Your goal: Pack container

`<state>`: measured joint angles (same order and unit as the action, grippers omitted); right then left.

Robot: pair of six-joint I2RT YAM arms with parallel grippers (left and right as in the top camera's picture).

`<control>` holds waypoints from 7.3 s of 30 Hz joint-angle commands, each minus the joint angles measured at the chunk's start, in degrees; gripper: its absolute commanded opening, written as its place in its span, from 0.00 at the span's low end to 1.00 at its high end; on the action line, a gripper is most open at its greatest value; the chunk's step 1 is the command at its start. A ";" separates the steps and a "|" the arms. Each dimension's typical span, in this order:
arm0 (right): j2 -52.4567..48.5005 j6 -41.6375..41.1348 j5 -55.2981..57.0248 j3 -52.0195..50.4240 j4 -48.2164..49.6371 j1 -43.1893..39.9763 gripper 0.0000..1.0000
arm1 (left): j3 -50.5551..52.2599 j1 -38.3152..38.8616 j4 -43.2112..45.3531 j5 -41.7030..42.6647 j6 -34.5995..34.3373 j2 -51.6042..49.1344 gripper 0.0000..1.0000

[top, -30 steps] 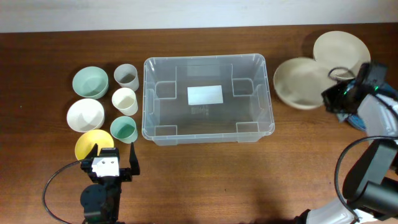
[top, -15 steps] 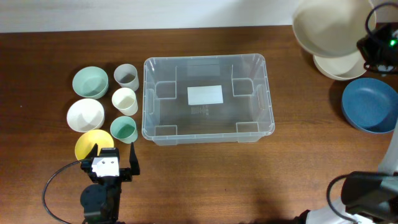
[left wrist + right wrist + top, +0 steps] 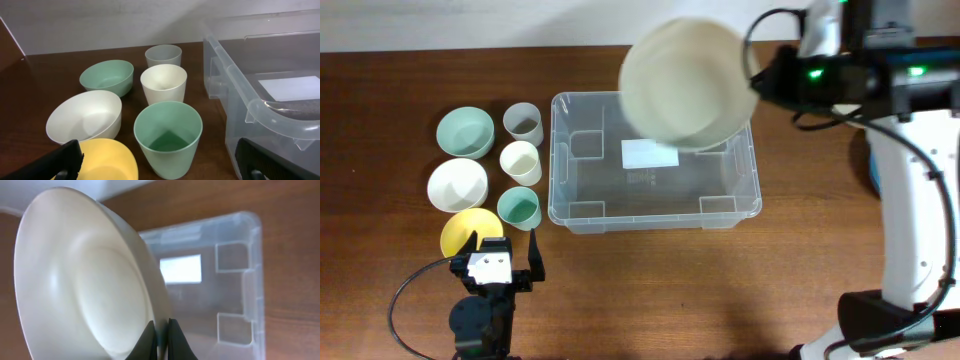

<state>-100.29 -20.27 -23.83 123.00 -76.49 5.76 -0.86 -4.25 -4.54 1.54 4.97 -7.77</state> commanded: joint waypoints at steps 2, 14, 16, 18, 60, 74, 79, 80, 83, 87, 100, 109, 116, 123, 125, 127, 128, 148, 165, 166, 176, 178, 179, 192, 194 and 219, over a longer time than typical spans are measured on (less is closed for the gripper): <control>-0.63 1.42 5.62 -0.24 -1.07 5.81 0.04 | 0.33 0.22 -0.07 0.44 0.74 0.07 0.99; -5.25 0.79 5.53 -4.81 2.34 11.45 0.04 | 0.33 0.22 -0.07 0.44 0.74 0.07 0.99; -5.51 0.76 5.46 -6.08 3.82 11.43 0.04 | 0.33 0.22 -0.07 0.42 0.74 0.07 1.00; -5.53 0.66 5.44 -7.80 5.95 11.45 0.04 | 0.33 0.22 -0.07 0.44 0.74 0.07 0.99; -5.97 -10.29 -1.44 -44.00 47.56 11.61 0.04 | 0.33 0.22 -0.07 0.42 0.74 0.07 0.99; -7.65 -13.90 2.23 -44.06 48.35 13.51 0.04 | 0.33 0.22 -0.07 0.44 0.74 0.07 1.00; -9.09 -14.60 2.25 -44.06 48.87 13.35 0.04 | 0.33 0.22 -0.07 0.44 0.74 0.07 0.99; -9.49 -14.58 2.27 -44.06 48.92 13.35 0.04 | 0.33 0.22 -0.07 0.42 0.74 0.07 0.99; -10.32 -14.58 2.25 -44.06 48.98 13.38 0.04 | 0.33 0.22 -0.07 0.42 0.74 0.07 0.99; -10.93 -14.75 2.23 -44.09 49.33 13.38 0.04 | 0.33 0.22 -0.07 0.42 0.74 0.07 0.99; -13.51 -15.32 2.01 -44.09 49.31 13.38 0.10 | 0.33 0.22 -0.07 0.42 0.74 0.07 0.99; -12.50 -8.83 1.55 -41.75 48.41 13.35 0.50 | 0.33 0.22 -0.07 0.42 0.74 0.07 0.99; -8.44 -4.98 1.62 -31.56 39.04 12.15 0.68 | 0.33 0.22 -0.07 0.44 0.74 0.07 1.00; -7.72 -3.69 3.67 -25.92 32.94 9.46 0.71 | 0.33 0.22 -0.07 0.42 0.74 0.07 1.00; -7.74 -3.69 7.10 -25.92 32.37 8.74 0.73 | 0.33 0.22 -0.07 0.42 0.74 0.07 1.00; -7.87 -3.61 10.08 -25.94 31.32 8.33 0.74 | 0.33 0.22 -0.07 0.44 0.74 0.07 0.99; -7.87 -3.28 10.75 -25.94 30.75 8.28 0.75 | 0.33 0.22 -0.07 0.42 0.74 0.07 1.00; -17.40 -1.57 17.05 -26.14 27.19 8.83 0.04 | 0.33 0.22 -0.07 0.44 0.74 0.07 1.00; -22.14 -1.57 13.97 -26.62 27.43 9.94 0.04 | 0.33 0.22 -0.07 0.44 0.74 0.07 0.99; -22.14 -1.57 13.94 -26.62 27.63 10.10 0.04 | 0.33 0.22 -0.07 0.44 0.74 0.07 0.99; -22.34 -1.57 13.75 -26.62 27.41 11.61 0.04 | 0.33 0.22 -0.07 0.42 0.74 0.07 0.99; -22.34 -1.57 13.75 -26.62 27.39 11.87 0.04 | 0.33 0.22 -0.07 0.44 0.74 0.07 0.99; -22.34 -1.57 13.73 -26.62 27.39 11.93 0.04 | 0.33 0.22 -0.07 0.44 0.74 0.07 0.99; -22.34 -1.57 13.31 -26.69 27.41 12.74 0.04 | 0.33 0.22 -0.07 0.42 0.74 0.07 0.99; -22.34 -1.57 13.27 -26.69 27.39 12.79 0.04 | 0.33 0.22 -0.07 0.44 0.74 0.07 1.00; -22.34 -1.55 12.24 -26.69 27.63 15.67 0.04 | 0.33 0.22 -0.07 0.42 0.74 0.07 0.99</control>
<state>-121.89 -22.06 -10.61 96.53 -49.06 20.78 -0.86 -4.25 -4.54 1.54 4.97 -7.77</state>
